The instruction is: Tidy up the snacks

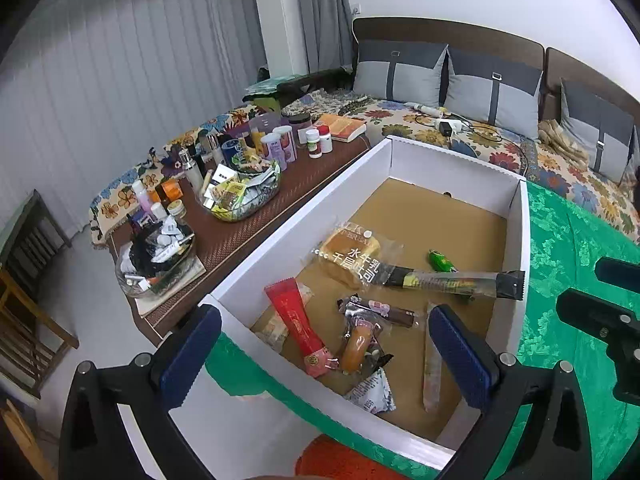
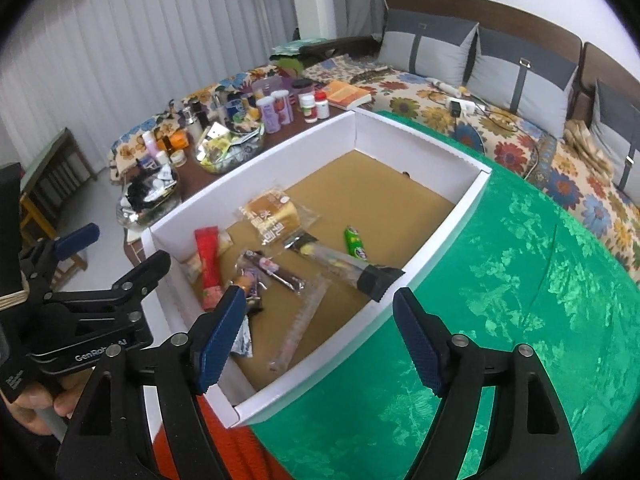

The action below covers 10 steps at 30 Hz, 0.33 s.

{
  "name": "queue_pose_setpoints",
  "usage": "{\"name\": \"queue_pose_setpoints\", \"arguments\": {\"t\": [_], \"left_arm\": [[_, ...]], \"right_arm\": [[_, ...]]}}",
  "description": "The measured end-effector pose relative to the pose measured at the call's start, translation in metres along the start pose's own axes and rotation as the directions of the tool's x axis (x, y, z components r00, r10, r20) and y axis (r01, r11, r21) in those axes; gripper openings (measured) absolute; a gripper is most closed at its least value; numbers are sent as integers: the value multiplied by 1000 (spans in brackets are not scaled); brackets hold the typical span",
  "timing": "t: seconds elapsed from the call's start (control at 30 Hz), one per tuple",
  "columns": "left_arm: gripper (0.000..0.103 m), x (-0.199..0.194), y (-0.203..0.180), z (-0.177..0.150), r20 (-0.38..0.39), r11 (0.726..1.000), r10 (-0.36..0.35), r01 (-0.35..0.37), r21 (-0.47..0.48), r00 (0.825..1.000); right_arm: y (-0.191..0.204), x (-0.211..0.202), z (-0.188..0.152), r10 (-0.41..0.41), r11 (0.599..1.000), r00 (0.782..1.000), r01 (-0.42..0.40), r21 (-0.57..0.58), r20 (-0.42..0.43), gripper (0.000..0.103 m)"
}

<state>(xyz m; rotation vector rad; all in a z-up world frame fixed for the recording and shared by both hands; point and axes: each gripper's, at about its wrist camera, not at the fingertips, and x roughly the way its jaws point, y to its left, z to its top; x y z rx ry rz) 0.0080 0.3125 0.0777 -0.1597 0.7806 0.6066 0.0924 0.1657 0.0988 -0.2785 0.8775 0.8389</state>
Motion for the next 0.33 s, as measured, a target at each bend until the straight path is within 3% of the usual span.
{"name": "queue_pose_setpoints", "arguments": {"t": [0.33], "left_arm": [[103,-3,2,-2,5,1000,7,-7,-13,1000]], "right_arm": [[7,5,1,-18,1000,1000,18,-10,-11,79]]}}
